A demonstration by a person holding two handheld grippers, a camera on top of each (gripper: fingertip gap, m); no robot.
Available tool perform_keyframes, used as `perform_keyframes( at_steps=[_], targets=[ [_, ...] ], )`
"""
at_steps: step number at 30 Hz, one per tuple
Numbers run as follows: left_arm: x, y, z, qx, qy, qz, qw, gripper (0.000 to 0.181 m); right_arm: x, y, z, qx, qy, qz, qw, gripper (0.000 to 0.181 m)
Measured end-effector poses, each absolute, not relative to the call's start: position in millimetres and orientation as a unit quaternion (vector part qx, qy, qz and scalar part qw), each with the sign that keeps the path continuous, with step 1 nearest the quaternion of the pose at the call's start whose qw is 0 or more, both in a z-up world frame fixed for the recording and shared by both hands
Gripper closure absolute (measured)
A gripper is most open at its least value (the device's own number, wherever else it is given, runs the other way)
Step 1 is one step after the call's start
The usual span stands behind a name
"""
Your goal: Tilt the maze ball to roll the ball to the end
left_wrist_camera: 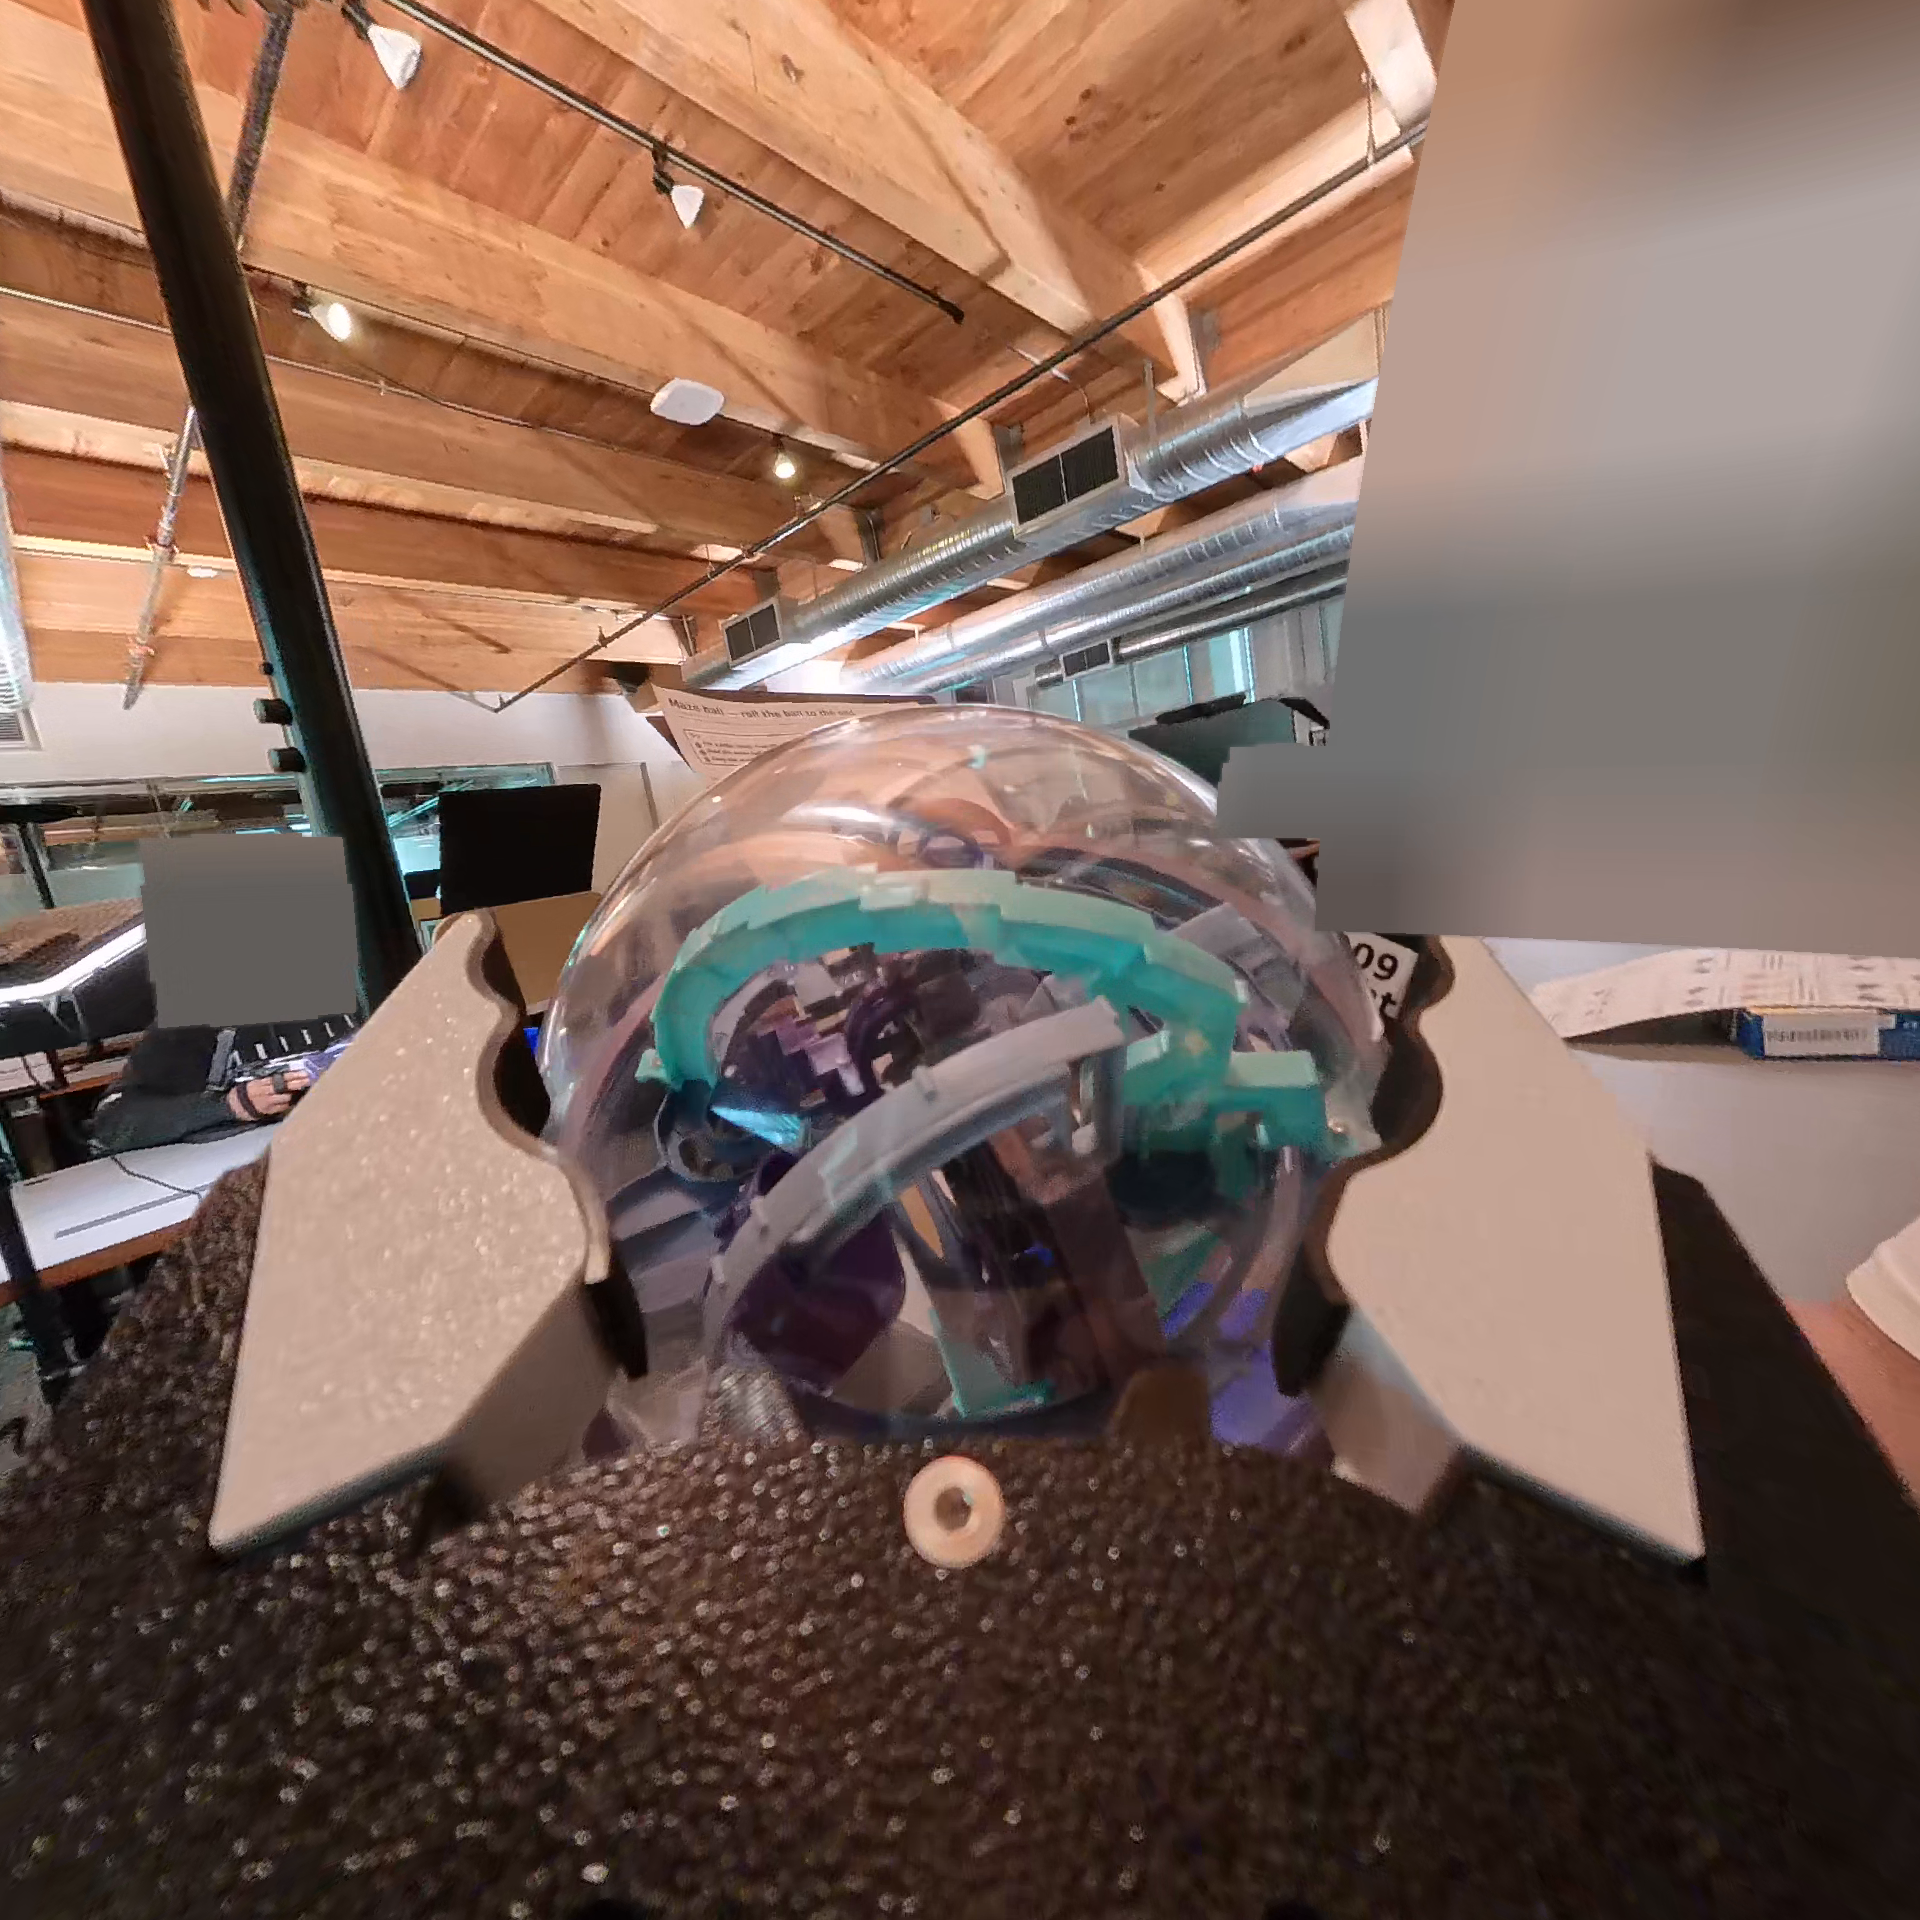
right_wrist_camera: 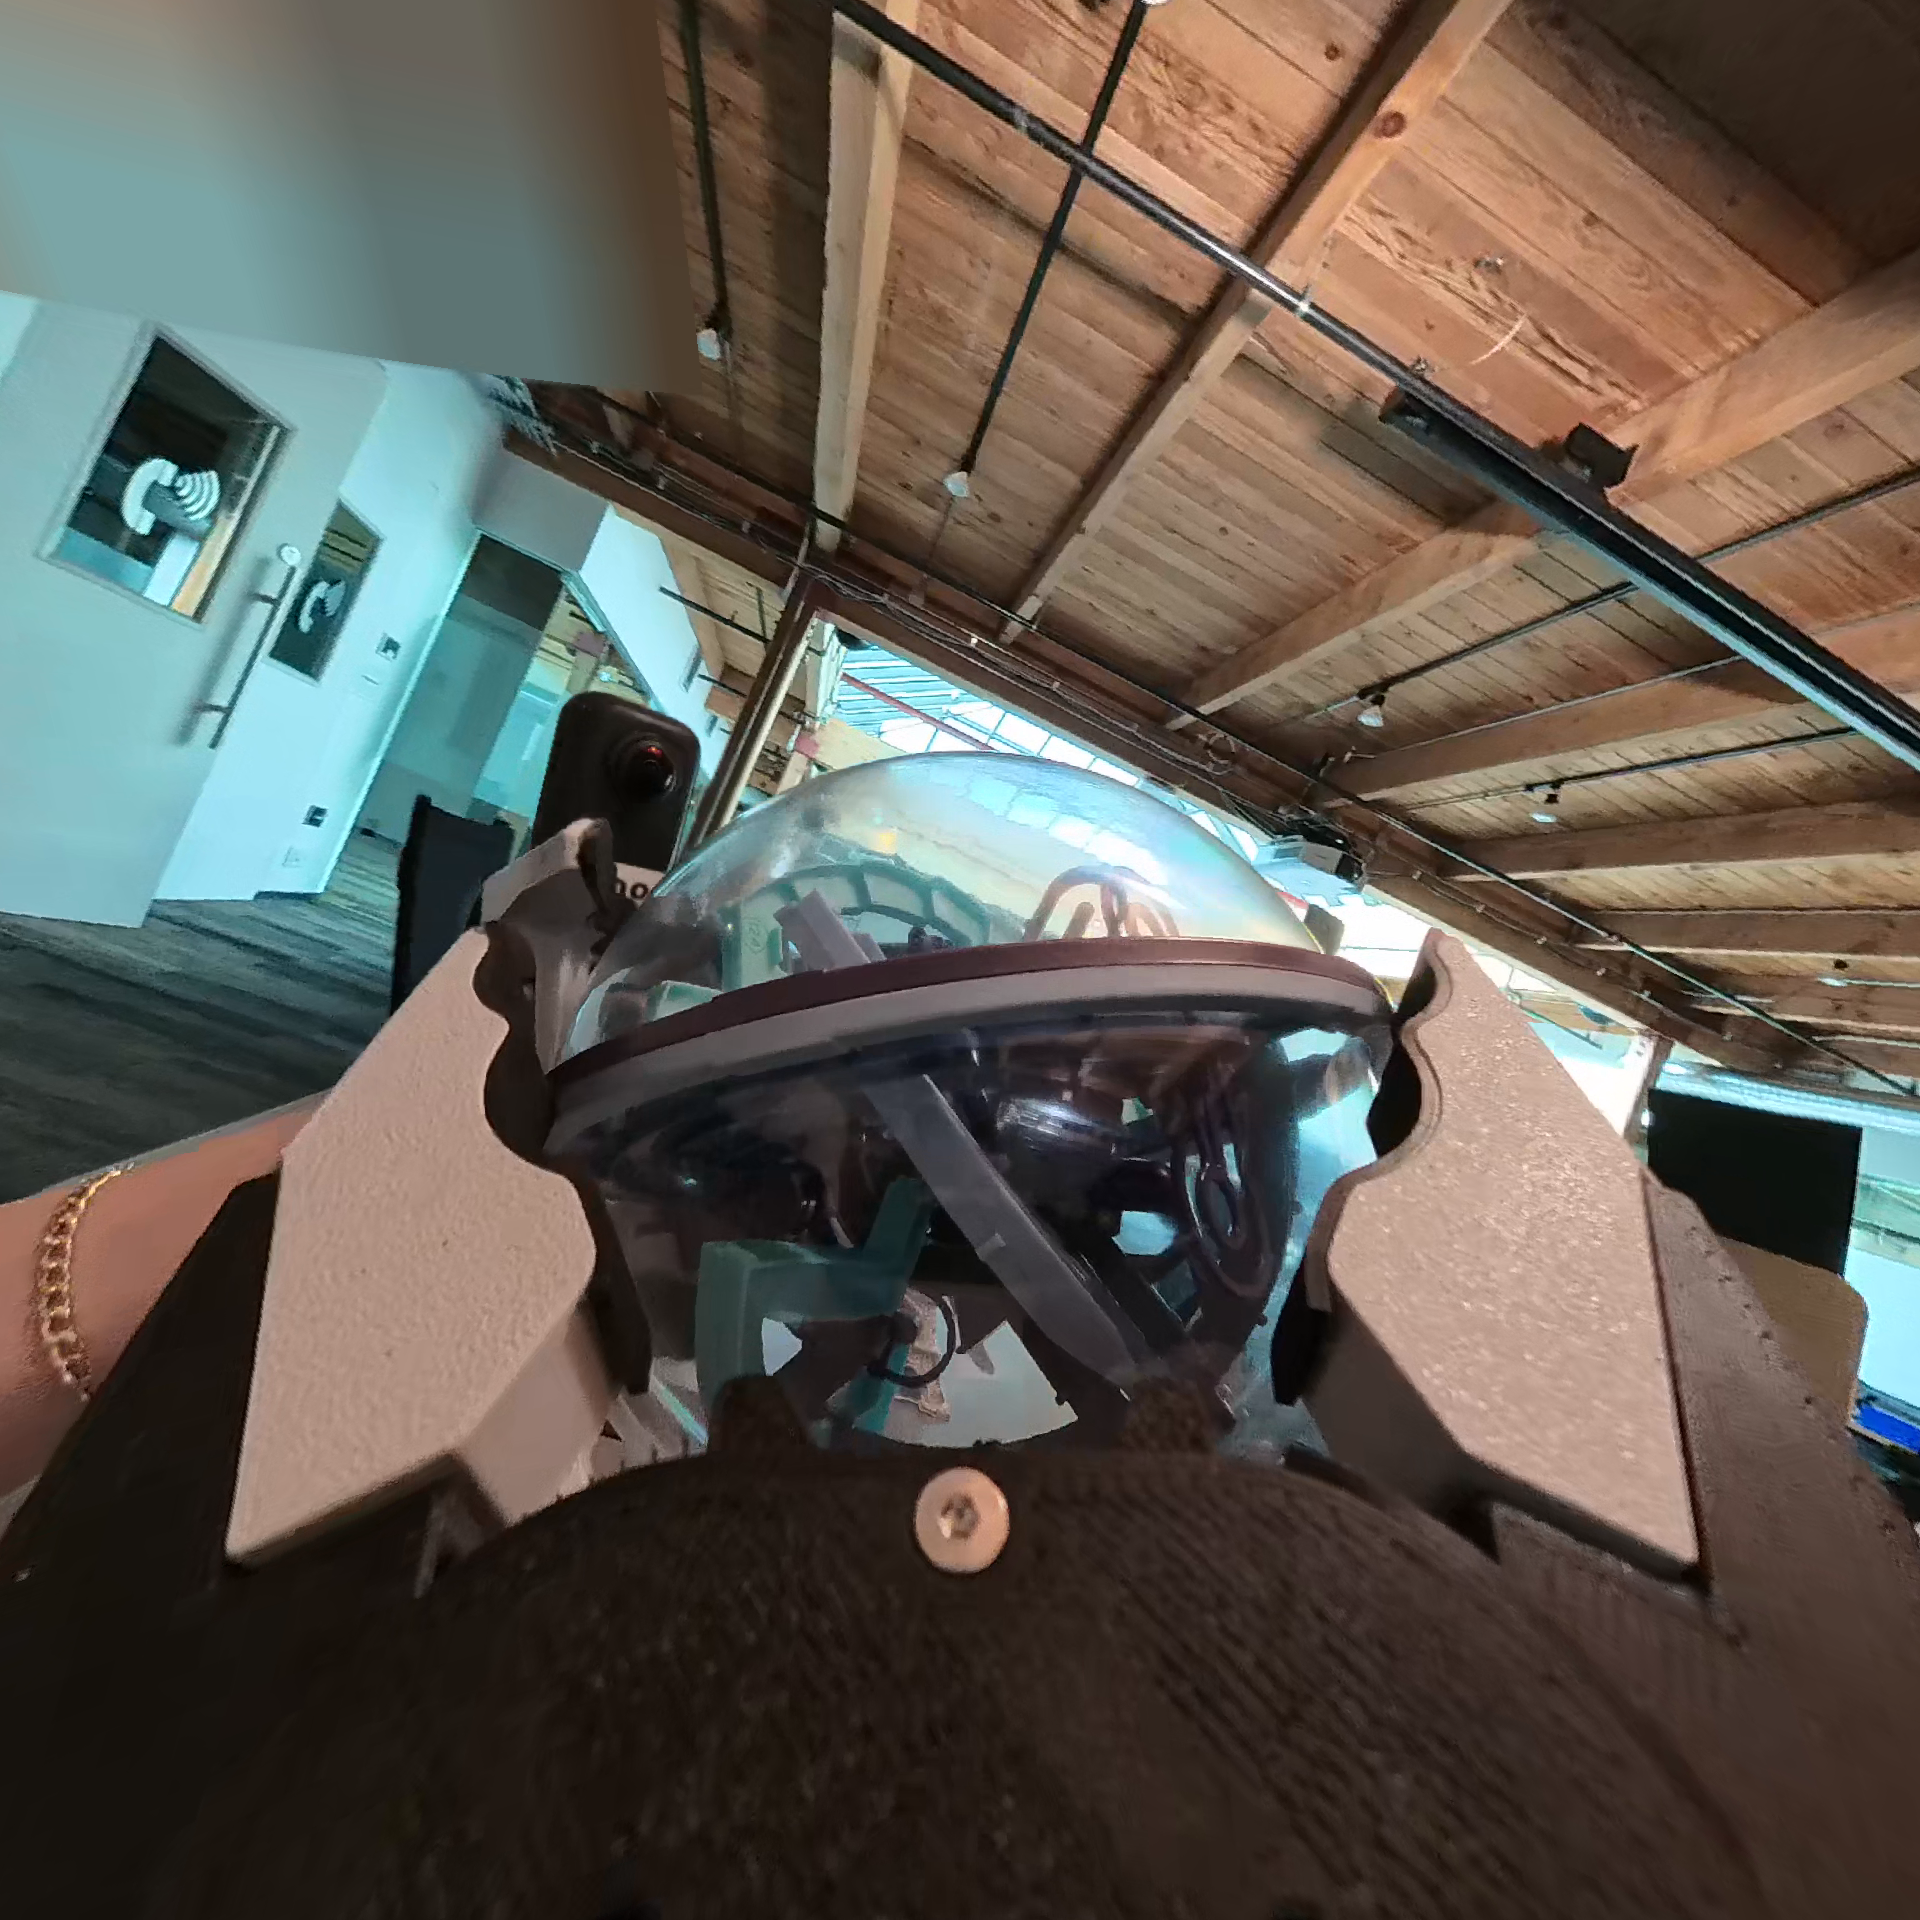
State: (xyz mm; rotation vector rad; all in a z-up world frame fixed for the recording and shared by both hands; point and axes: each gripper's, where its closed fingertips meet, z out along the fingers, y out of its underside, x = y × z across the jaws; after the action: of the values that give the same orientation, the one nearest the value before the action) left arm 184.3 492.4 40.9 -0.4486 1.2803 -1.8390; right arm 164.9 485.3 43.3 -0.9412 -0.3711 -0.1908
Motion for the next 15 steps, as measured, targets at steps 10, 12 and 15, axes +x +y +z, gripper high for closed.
perform_keyframes(
  at_steps=[10, 12, 15],
  targets=[
    [162, 463, 56, -0.128, 0.553, -0.674, 0.473, 0.024, 142, 458, 56, -0.392, -0.232, -0.104, 0.884, 0.024],
    [161, 459, 58, -0.125, 0.557, -0.66, 0.488, 0.024, 143, 454, 59, -0.38, -0.233, -0.091, 0.89, 0.024],
    [161, 453, 61, -0.124, 0.56, -0.647, 0.503, 0.024, 144, 447, 61, -0.362, -0.236, -0.079, 0.898, 0.024]
  ],
)
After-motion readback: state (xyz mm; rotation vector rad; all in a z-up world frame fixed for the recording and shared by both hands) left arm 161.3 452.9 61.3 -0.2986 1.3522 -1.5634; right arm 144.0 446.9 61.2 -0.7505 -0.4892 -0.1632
